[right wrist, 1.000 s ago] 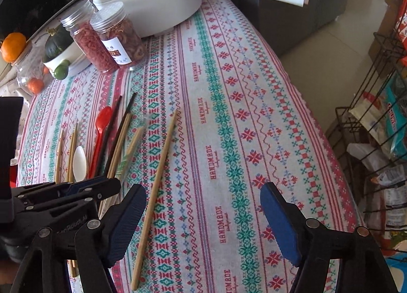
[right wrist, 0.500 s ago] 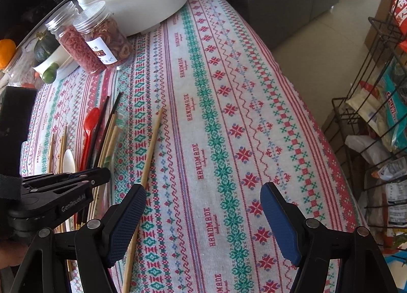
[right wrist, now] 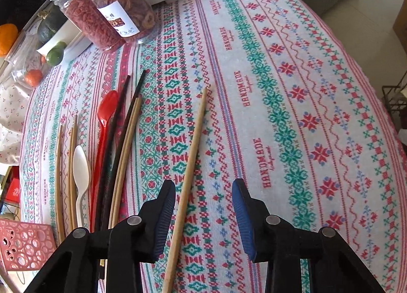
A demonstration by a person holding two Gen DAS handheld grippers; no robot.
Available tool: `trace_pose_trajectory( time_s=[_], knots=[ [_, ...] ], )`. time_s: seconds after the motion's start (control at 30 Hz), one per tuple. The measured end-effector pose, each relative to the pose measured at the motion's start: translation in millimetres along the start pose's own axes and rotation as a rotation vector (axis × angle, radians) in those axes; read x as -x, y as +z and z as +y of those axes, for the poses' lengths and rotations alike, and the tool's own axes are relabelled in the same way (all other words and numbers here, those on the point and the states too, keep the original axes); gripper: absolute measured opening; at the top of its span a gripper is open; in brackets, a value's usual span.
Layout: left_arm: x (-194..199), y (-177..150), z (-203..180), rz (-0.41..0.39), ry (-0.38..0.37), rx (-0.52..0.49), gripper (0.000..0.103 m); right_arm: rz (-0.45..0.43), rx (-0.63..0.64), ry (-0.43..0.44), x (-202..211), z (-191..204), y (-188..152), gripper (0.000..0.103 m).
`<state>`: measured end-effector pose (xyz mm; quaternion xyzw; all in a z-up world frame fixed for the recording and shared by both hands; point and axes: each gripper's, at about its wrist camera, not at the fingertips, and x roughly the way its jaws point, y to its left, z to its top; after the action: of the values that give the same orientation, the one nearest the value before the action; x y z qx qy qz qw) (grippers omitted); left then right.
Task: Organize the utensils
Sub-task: 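Lift the chopstick pair with the left tool while the right tool grasps the single bamboo chopstick, then carry both chopsticks to the pink basket and open the left tool to drop its pair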
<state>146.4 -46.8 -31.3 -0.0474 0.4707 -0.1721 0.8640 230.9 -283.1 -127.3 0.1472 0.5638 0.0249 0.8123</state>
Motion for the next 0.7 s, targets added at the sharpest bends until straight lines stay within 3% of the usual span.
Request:
trace_pose_trajectory(
  time_s=[0.13,0.27,0.33,0.4,0.53,0.7],
  knots=[
    [27.6,-7.7,13.8,-0.069,-0.001,0.015,0.004,0.030,-0.007,-0.015,-20.6,6.6,0.8,0.037],
    [42.4,-13.6,29.1,-0.100,-0.004,0.038,0.004,0.002,0.082,-0.103,-23.8,22.6,-1.9,0.032],
    [46.8,-14.3,35.3,-0.119,-0.003,0.049,0.004,-0.009,0.164,-0.194,-26.7,34.1,-6.3,0.016],
    [53.5,-13.9,39.5,-0.147,-0.002,0.054,0.004,-0.017,0.212,-0.221,-28.6,40.4,-8.2,0.009],
    [74.0,-13.7,47.0,-0.249,0.022,0.045,0.004,-0.025,0.190,-0.167,-23.7,38.1,-10.2,0.006],
    [99.7,-17.4,60.5,-0.460,0.126,0.046,0.004,-0.096,0.122,-0.065,13.3,38.1,-12.9,0.006]
  ],
)
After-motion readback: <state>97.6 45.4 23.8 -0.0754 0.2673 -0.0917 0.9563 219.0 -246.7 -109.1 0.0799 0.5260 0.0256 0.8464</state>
